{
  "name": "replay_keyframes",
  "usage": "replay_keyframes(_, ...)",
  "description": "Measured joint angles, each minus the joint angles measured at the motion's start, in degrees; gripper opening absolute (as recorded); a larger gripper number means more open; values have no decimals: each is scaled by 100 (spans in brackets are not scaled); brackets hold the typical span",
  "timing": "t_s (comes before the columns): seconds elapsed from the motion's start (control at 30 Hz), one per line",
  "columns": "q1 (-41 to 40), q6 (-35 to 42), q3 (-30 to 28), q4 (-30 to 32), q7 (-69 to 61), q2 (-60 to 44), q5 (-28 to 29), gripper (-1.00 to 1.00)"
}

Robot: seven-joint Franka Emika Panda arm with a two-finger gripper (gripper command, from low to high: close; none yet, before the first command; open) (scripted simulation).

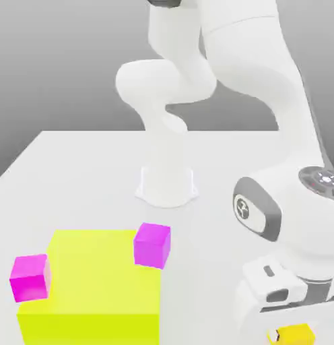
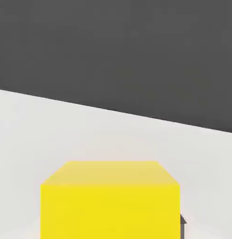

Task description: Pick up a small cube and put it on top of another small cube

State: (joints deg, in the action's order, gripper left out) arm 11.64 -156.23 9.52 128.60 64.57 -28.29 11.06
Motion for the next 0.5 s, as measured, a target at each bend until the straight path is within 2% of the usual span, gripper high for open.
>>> replay_keyframes(0.13, -184, 561, 167, 203, -193, 770, -273, -100)
replay_keyframes(0.5, -1051, 1601, -359, 1410, -490, 3054, -854, -100)
